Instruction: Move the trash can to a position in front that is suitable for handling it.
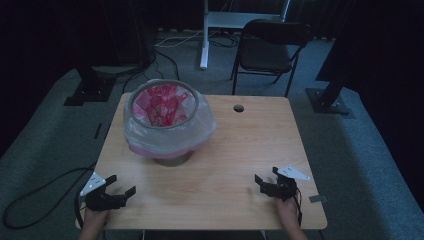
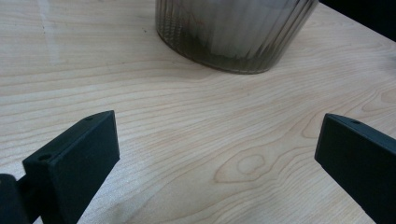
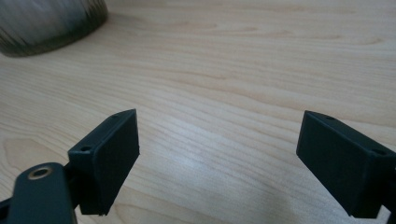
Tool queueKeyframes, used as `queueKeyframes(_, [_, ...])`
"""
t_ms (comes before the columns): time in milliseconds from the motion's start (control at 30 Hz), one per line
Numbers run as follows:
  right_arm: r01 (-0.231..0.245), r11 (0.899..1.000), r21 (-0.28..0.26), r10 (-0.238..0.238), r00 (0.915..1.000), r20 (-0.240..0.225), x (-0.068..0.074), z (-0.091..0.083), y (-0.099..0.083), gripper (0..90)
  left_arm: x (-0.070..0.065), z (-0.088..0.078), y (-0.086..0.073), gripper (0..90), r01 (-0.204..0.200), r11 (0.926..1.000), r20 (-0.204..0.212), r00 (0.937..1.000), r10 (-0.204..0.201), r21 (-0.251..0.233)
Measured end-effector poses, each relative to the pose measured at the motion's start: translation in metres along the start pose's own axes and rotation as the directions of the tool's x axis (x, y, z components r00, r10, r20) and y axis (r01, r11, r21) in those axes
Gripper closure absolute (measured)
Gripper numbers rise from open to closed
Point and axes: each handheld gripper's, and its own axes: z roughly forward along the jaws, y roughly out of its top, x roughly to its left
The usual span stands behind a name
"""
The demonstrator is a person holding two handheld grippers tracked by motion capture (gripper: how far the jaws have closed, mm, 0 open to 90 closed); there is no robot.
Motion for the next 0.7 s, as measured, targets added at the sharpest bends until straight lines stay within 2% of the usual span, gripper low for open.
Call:
queueKeyframes(200, [0.038, 0.999, 0.018, -0.038, 0.9993, 0.008, 0.004, 0.003, 0.001, 11.5, 0.001, 0.0, 0.0, 0.0, 0.007, 1.0, 0.002, 1.0, -0.007, 0.004])
queueKeyframes(300, [0.035, 0.999, 0.019, -0.035, 0.9994, 0.006, 0.004, 0.003, 0.002, 11.5, 0.002, 0.001, 0.001, 0.0, 0.007, 1.0, -0.001, 1.0, -0.007, 0.006])
queueKeyframes(467, [-0.003, 0.999, 0.032, 0.003, 0.9999, -0.01, 0.001, 0.006, 0.005, 11.5, 0.004, 0.007, 0.005, 0.0, -0.001, 0.9997, -0.002, 1.0, 0.001, 0.025])
queueKeyframes(600, [0.014, 0.999, 0.041, -0.014, 0.9999, -0.004, 0.003, 0.011, 0.008, 11.5, 0.008, 0.01, 0.008, 0.0, 0.01, 0.9996, 0.001, 1.0, -0.01, 0.028])
queueKeyframes(700, [0.011, 0.999, 0.042, -0.01, 0.9999, -0.012, 0.003, 0.013, 0.01, 11.5, 0.011, 0.009, 0.009, 0.0, 0.025, 0.9996, 0.01, 0.9996, -0.025, 0.016])
